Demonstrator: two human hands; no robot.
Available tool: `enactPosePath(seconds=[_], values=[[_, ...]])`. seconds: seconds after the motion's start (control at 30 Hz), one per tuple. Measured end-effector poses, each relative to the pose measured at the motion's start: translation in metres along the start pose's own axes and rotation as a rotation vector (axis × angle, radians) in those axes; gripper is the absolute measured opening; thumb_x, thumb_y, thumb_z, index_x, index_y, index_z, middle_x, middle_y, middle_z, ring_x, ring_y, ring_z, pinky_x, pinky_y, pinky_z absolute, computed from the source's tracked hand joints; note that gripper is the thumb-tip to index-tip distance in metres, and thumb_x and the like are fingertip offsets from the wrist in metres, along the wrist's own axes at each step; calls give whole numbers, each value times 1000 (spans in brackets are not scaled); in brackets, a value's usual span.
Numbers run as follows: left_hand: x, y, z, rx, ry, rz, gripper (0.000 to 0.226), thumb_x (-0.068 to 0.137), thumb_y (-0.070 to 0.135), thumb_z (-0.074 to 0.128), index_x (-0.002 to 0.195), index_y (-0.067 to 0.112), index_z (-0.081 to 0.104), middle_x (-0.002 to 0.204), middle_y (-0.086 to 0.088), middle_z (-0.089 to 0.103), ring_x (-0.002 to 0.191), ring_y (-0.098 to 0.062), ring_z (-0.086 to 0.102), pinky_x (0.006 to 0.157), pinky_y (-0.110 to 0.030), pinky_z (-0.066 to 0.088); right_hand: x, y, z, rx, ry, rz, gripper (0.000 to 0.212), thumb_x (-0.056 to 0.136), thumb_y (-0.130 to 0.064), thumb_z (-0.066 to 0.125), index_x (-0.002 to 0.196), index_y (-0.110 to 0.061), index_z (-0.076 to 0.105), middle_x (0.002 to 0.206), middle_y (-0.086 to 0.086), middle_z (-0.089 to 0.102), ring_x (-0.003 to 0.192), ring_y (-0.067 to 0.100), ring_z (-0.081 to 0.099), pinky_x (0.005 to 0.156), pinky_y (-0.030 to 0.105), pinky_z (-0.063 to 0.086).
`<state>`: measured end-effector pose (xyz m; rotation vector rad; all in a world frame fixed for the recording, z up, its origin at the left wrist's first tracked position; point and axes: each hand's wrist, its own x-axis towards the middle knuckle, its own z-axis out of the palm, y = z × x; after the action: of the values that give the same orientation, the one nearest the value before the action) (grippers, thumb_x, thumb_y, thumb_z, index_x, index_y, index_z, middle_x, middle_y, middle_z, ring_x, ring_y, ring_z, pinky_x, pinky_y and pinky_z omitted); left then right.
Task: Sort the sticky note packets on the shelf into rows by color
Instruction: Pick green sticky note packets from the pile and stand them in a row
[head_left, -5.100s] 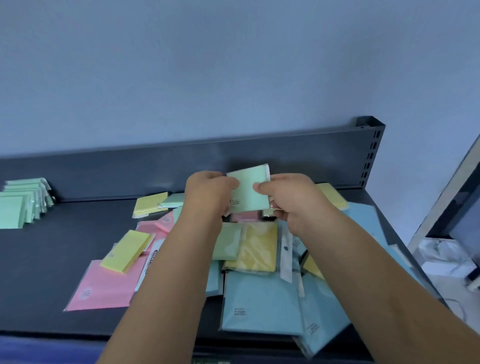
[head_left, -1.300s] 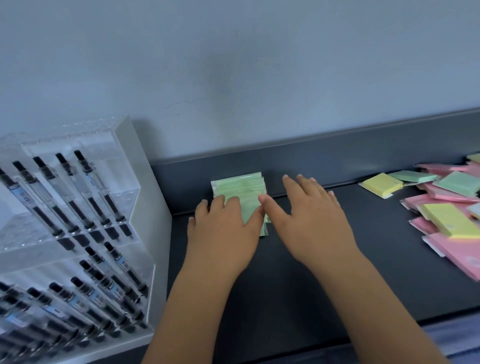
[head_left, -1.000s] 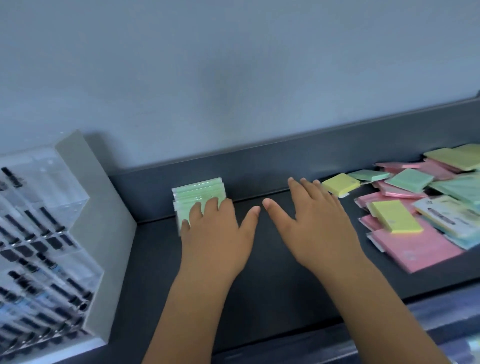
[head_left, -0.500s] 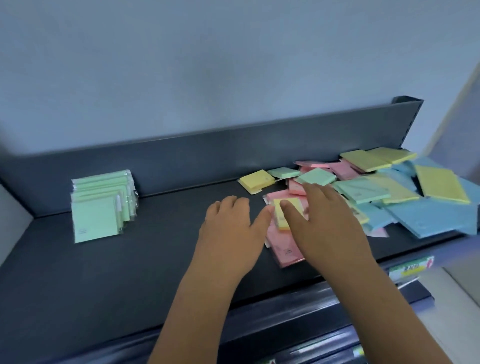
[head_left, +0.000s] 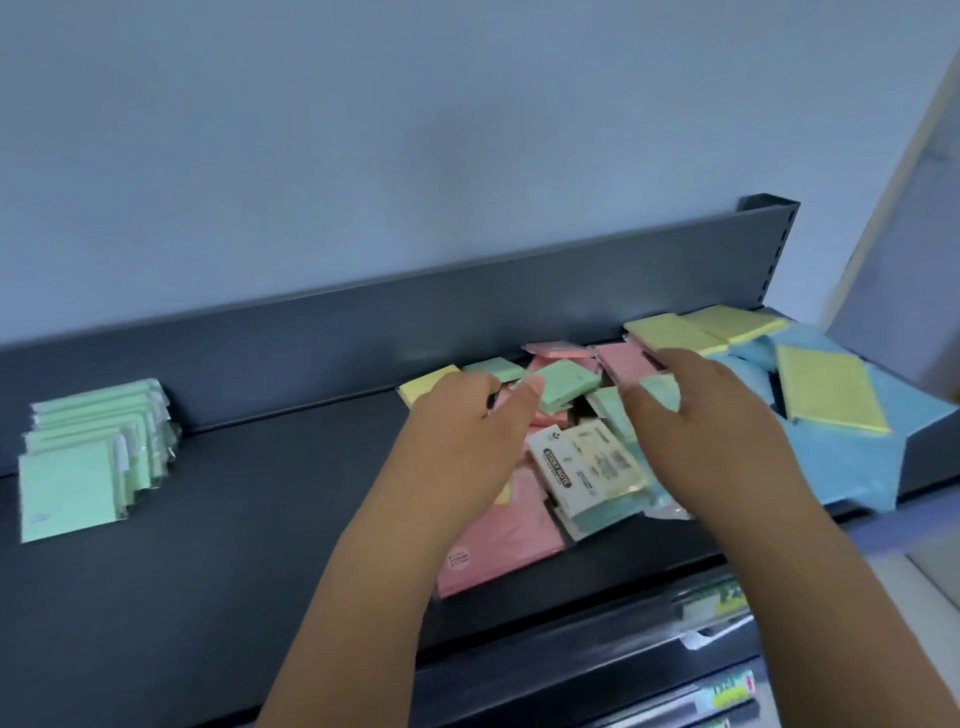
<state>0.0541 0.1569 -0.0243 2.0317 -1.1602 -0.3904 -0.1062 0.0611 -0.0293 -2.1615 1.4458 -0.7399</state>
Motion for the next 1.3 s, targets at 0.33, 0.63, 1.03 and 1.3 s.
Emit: enactPosePath(seconds=[0.33,0.63,1.03,1.3], values=[[34,100,117,-252,239,-387,48,99,64,39,114,20,50,109,-1,57,99,-25,57,86,-40,48,74,83,-46,319,-285,-52,32,102,-28,49,125,-28,70,115,-11,68,97,5,59,73,14,40],[46,130,144,-293,342,-479,27,95,35,51,83,14,63,86,-6,67,83,-26,62,71,-37,45,103,95,-46,536,-514,148,51,76,-43,57,107,-3,63,88,16,65,78,25,62,90,55,56],[35,117,137,-711,578,-224,33,96,8,56,104,33,77,99,8,76,78,-11,65,76,-35,57,96,89,-40,937,-377,143,28,97,-22,64,122,-32,70,119,-14,73,113,10,67,104,39,52],[2,47,72,-799,659,-224,49,90,-10,48,108,27,74,93,-10,73,69,-16,64,57,-31,51,42,23,8,873,-186,-37,45,84,12,67,96,-30,75,87,-12,77,73,1,70,63,19,57]])
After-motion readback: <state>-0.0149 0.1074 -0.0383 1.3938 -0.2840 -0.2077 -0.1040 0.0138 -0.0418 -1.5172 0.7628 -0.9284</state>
